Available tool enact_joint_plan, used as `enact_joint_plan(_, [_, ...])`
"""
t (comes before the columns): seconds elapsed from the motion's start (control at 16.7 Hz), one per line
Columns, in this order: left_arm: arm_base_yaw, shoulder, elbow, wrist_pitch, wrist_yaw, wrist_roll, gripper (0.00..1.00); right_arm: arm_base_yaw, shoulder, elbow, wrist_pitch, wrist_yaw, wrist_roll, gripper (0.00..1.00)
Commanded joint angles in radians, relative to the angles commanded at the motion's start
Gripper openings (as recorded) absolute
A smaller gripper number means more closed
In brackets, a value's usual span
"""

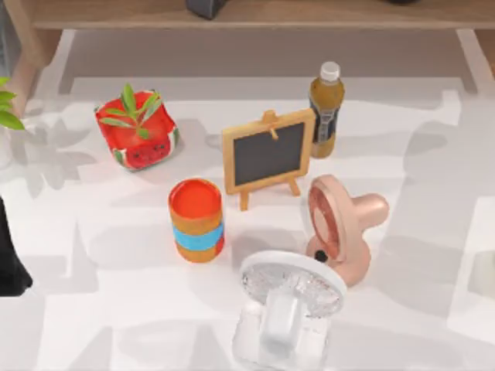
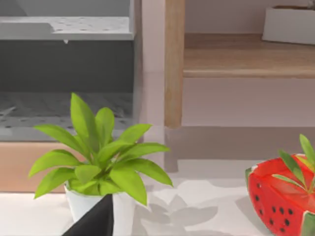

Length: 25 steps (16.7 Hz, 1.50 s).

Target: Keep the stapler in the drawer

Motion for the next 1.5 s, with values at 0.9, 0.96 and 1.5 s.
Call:
enact_joint_plan(0.9, [0.000,0.000,0.000,0.000,0.000,0.000,1.00,-0.005,-0.012,-0.056,0.044,0.000,0.001,0.00])
enact_joint_plan(0.96, [0.000,0.000,0.000,0.000,0.000,0.000,1.00,-0.005,-0.012,-0.056,0.044,0.000,0.001,0.00])
enact_joint_plan(1.5, [0.000,0.000,0.000,0.000,0.000,0.000,1.00,-0.005,-0.012,-0.056,0.044,0.000,0.001,0.53])
